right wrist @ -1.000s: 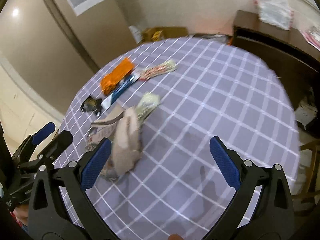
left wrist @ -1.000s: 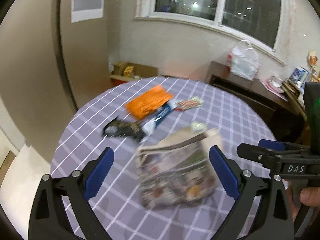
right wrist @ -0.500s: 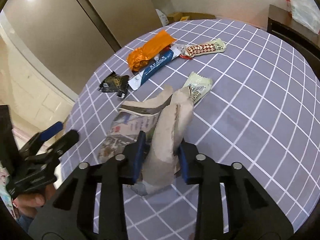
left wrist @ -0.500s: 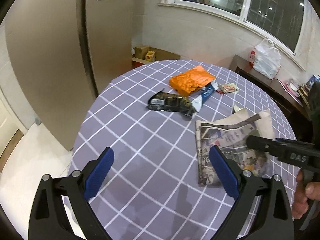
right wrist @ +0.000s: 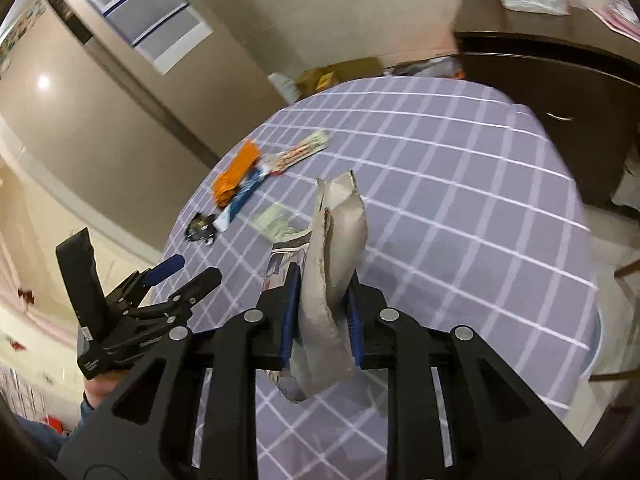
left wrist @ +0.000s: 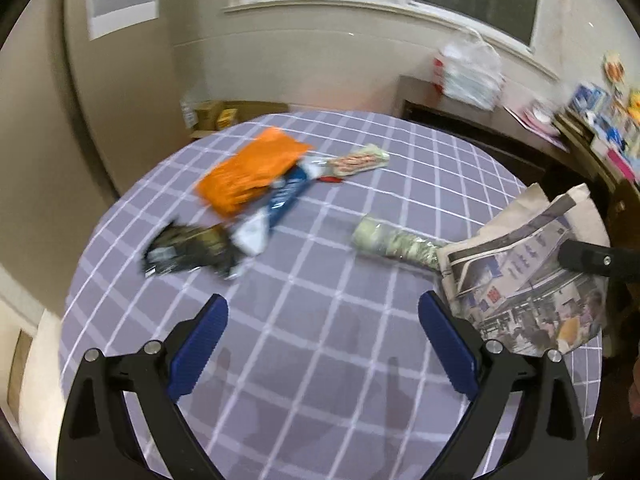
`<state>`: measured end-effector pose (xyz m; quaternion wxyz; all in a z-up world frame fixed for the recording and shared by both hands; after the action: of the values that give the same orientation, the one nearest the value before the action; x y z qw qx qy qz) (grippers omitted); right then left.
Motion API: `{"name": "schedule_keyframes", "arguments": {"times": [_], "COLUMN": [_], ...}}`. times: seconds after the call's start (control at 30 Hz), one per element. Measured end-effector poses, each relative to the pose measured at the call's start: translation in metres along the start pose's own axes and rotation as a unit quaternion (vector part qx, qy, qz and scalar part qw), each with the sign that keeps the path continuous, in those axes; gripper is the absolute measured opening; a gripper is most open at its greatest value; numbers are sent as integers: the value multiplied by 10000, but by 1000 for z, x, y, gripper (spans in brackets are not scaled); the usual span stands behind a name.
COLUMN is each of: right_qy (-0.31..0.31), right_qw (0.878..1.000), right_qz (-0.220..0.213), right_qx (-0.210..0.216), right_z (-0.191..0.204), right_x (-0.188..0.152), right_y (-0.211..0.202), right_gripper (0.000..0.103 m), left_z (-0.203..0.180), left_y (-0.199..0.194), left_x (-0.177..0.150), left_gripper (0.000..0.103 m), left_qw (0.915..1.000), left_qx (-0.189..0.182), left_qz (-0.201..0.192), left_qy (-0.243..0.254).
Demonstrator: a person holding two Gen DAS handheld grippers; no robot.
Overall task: Collect trash
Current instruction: 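Grasp the folded newspaper with the right tool while the left tool grasps a green wrapper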
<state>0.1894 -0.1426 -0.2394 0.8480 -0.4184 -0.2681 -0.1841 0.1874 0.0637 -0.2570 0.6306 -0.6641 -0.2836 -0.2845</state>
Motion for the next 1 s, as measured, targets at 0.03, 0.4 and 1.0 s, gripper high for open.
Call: {"name": "schedule_keyframes", "arguments": {"times": [0.03, 0.4, 1.0], "right_qy": [46, 637, 729], "right_qw": [10000, 9971, 9957], "right_qz": [-23, -352, -547], "right_qx": [-43, -204, -173], "right_z": [-5, -60, -62], "right_x": [0, 9, 15], "right_y": [-2, -32, -40], "right_gripper": [22, 21, 21], "left_z": [-8, -50, -84], "left_y": [6, 48, 50], "left_x": [3, 16, 8], "left_gripper": [94, 94, 11], "left_qw": [10000, 9965, 9741], "left_qx": [-72, -342, -1310], "left_qz": [36, 225, 484], "left_qy": [58, 732, 1779]}}
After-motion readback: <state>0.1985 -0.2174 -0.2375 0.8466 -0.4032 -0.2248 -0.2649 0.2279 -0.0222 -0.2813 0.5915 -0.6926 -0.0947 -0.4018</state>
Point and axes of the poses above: each gripper's, at about its wrist camera, not at the fingertips, and y roughly the way its jaws point, z to its left, x to its top, the point moved 7 cm from there along y, roughly the way its jaws point, and after that the axes turned 7 degrees about -z, right-handed, at the moved point
